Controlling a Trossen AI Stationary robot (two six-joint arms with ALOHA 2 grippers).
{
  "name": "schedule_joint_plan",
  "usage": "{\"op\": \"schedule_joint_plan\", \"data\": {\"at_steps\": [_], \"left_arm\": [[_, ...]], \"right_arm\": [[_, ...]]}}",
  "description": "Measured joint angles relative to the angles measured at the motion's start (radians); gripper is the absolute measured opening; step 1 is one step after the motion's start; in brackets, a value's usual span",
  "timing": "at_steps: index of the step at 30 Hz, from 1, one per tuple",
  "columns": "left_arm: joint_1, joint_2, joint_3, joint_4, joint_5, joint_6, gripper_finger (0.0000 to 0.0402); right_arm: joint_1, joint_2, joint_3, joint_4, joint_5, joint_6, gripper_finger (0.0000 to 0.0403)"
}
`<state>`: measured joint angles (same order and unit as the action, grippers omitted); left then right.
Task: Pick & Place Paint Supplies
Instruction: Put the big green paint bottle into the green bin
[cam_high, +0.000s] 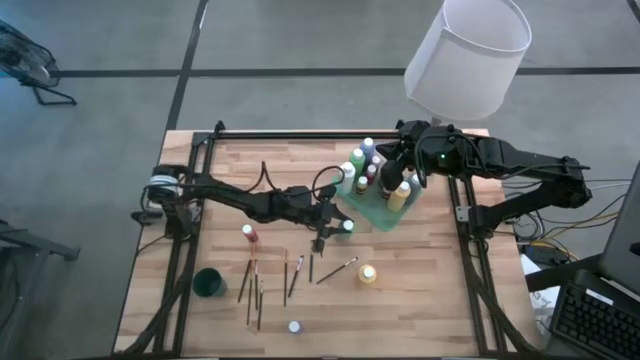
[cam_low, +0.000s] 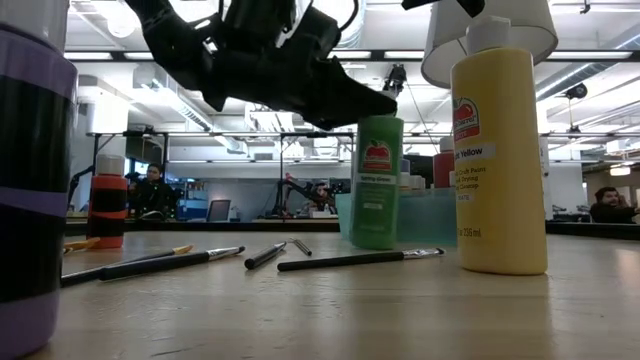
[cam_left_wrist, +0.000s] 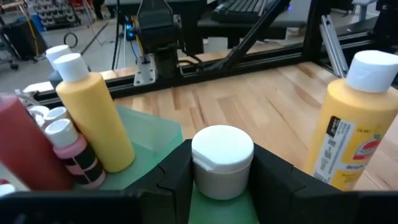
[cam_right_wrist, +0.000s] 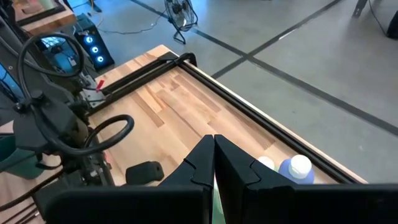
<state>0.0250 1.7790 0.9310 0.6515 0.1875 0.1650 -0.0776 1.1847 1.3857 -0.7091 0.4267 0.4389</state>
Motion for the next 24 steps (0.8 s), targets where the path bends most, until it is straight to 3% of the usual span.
{"op": "schedule_joint_plan", "data": {"at_steps": [10,24], "left_arm": [[0.000,0.019,0.002,0.020,0.005,-0.006,0.0129],[0.000,0.018,0.000,0.011,0.005,-0.008,0.0161]], "right_arm": [[0.000,0.000,0.000,0.000,0.000,0.000,0.0008],[0.000,0.000,0.000,-0.001,0.000,-0.001,0.0008]]}}
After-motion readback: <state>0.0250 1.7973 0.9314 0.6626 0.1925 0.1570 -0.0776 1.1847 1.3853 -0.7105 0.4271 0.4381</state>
